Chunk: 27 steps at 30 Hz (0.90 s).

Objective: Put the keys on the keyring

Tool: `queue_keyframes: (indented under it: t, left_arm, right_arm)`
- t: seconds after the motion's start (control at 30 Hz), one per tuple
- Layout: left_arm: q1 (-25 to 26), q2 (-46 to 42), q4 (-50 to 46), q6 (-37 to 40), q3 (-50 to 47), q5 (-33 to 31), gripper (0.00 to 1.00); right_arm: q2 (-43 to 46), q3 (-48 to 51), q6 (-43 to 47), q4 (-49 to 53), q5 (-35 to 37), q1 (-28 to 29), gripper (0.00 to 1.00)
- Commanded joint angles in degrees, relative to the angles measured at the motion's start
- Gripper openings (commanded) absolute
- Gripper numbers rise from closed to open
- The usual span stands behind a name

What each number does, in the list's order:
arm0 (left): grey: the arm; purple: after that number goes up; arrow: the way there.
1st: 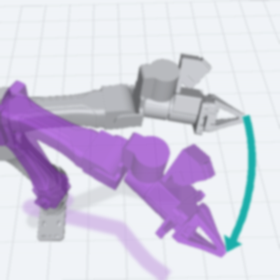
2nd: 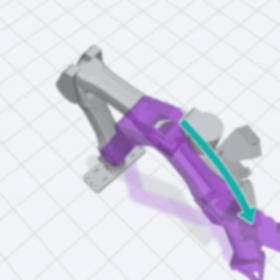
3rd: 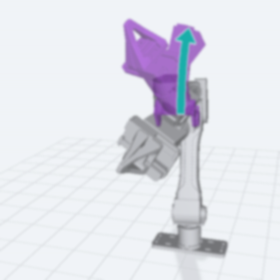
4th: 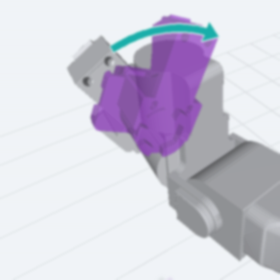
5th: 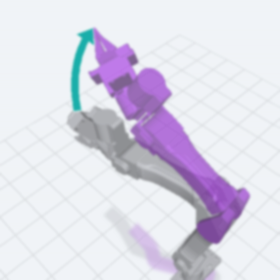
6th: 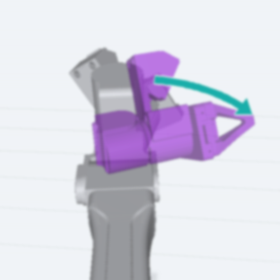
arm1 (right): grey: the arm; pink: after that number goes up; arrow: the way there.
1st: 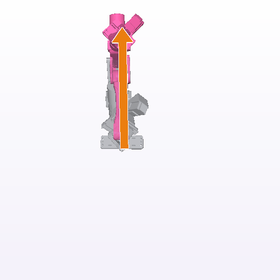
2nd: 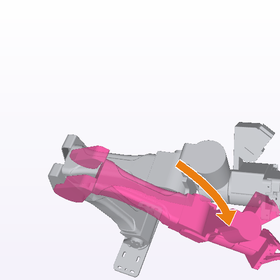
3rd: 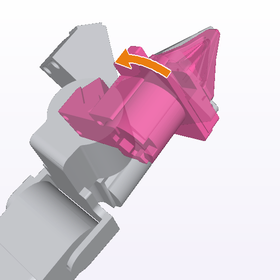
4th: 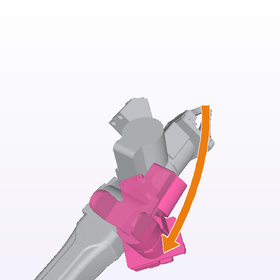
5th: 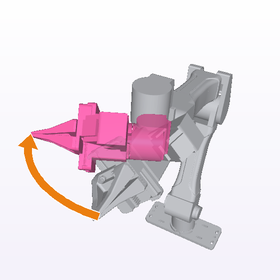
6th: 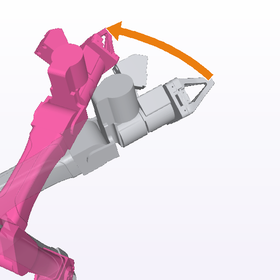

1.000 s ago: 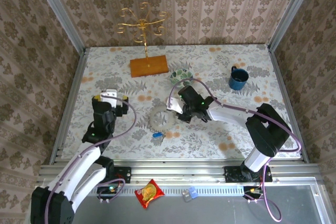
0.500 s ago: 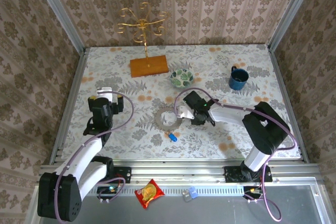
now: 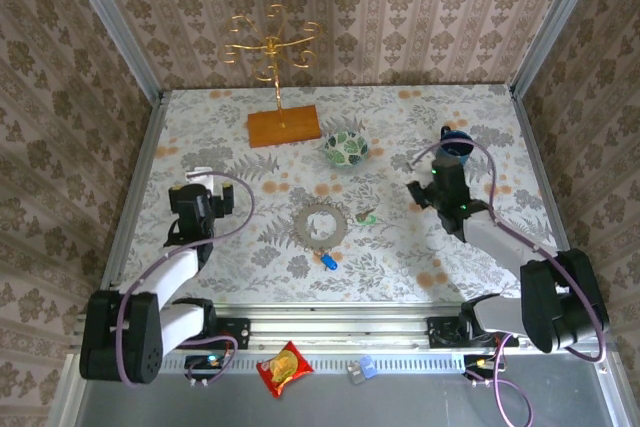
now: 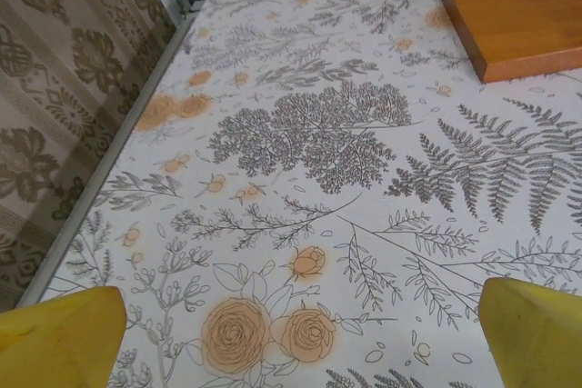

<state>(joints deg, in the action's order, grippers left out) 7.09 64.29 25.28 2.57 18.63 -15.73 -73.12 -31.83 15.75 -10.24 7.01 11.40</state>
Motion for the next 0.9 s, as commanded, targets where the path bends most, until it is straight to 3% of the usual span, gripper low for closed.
queue_keyframes:
  t: [0.0,0.1,0.33,0.43,0.53,0.57,0.6,0.63,0.87]
  left_arm:
    - [-1.8,4.5,9.5,0.3,-0.7,3.5,1.00]
    - [-2.7,8.1,15.5,0.3,-0.7,4.5,1.00]
    - [-3.8,19.2,31.7,1.5,-1.2,8.8,1.00]
    - [-3.6,26.9,42.8,2.9,-2.7,9.3,1.00]
    - [-4.2,25.3,34.8,0.3,0.1,6.0,1.00]
    - [-4.2,25.4,34.2,0.1,0.8,4.2,1.00]
    - [-4.0,24.7,32.2,-0.5,1.0,4.4,1.00]
    - [-3.5,25.1,33.2,0.5,0.8,3.9,1.00]
    - [-2.7,25.3,31.5,2.2,2.1,5.2,1.00]
  right_arm:
    - [-1.4,6.1,-7.6,-22.7,-2.9,-3.5,0.51]
    - [-5.8,10.3,-11.4,-34.9,-8.1,-6.8,0.51]
    - [-14.3,14.7,-13.1,-50.0,-13.4,-10.1,0.53]
    - [-14.0,10.4,-14.6,-41.0,-12.9,-11.2,0.55]
    - [-14.6,8.5,-17.4,-38.6,-11.4,-12.7,0.69]
    - [-14.7,8.7,-17.5,-39.2,-11.1,-12.6,0.77]
    - [-14.5,8.5,-17.4,-38.6,-11.0,-12.6,0.94]
    - [-14.6,8.6,-17.4,-39.0,-10.9,-12.5,1.00]
    - [-14.6,8.4,-17.6,-38.1,-7.2,-11.6,1.00]
